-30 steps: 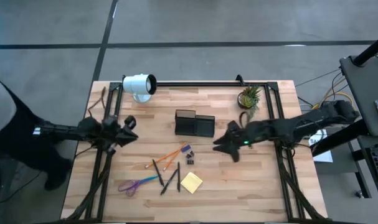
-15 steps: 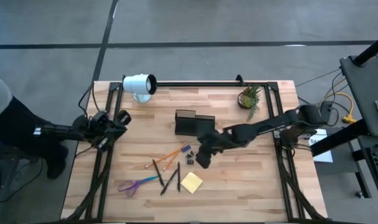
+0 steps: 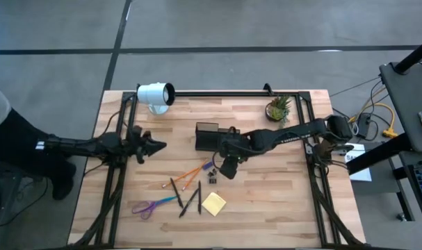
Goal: Pick and place office supplies into organizer
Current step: Put the top black binder clip into the black desk organizer
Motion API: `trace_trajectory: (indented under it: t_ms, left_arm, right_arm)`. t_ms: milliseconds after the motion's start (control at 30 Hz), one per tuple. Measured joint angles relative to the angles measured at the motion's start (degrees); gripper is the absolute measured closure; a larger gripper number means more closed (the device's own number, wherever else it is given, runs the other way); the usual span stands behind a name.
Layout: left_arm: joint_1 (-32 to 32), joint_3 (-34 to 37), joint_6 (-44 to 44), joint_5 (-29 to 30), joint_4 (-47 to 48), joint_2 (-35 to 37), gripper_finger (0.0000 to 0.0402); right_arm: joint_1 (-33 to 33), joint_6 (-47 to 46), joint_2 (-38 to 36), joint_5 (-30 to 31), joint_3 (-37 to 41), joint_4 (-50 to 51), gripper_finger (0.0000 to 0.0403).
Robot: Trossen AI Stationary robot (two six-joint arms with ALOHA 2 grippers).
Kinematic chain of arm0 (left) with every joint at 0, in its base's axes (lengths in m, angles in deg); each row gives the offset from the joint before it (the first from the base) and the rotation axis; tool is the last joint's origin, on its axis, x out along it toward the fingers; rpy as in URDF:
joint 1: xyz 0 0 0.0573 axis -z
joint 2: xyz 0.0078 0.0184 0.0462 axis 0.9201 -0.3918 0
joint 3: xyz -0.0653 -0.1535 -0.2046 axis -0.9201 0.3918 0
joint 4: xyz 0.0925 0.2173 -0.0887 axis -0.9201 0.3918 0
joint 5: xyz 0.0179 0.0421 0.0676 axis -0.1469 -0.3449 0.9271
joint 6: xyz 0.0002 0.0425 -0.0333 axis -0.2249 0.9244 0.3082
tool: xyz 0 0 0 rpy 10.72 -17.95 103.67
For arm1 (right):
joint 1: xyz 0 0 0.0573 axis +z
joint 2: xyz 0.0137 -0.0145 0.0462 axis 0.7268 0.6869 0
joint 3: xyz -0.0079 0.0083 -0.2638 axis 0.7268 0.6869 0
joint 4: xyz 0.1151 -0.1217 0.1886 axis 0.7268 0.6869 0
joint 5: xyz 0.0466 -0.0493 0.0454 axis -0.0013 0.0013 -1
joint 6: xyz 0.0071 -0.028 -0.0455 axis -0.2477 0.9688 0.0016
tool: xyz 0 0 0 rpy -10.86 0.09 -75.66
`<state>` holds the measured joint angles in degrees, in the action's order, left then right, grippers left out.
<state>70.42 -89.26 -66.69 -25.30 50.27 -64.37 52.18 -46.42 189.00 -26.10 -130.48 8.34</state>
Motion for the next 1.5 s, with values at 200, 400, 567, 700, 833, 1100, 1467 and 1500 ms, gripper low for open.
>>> trace_trajectory:
  t_ms: [200, 400, 567, 700, 833, 1100, 1467, 1500]
  left_arm:
    - [0.0, 0.1, 6.1, -4.8, -4.9, -2.4, 0.0375]
    - [0.0, 1.0, 12.0, -4.8, -9.4, -2.8, 0.0375]
    - [0.0, 1.6, 12.1, -4.8, -9.3, -3.7, 0.0375]
    - [0.0, 1.9, 12.1, -5.0, -9.3, -4.0, 0.0375]
    - [0.0, 1.9, 12.2, -6.2, -9.0, -4.2, 0.0375]
    - [0.0, 2.1, 12.3, -6.3, -8.1, -5.5, 0.0375]
    - [0.0, 2.1, 12.3, -6.3, -8.0, -7.0, 0.0375]
    - [0.0, 2.1, 12.2, -6.3, -8.0, -7.1, 0.0375]
  right_arm:
    - [-0.5, 16.2, 1.7, -0.3, 0.5, -1.0, 0.0236]
    - [-0.3, 21.9, 6.4, 0.0, -0.2, -4.4, 0.0236]
    - [-0.5, 16.9, 8.6, 0.0, -0.5, -5.7, 0.0236]
    - [0.0, 12.0, 9.0, -0.2, -0.7, -7.6, 0.0236]
    - [1.0, 7.7, 10.0, -0.9, -0.7, -11.7, 0.0236]
    - [1.7, 4.2, 12.0, 0.1, -0.6, -13.3, 0.0236]
    - [1.7, 4.6, 14.9, 1.3, -0.6, -15.7, 0.0236]
    - [1.7, 4.7, 14.9, 1.3, -0.6, -15.5, 0.0236]
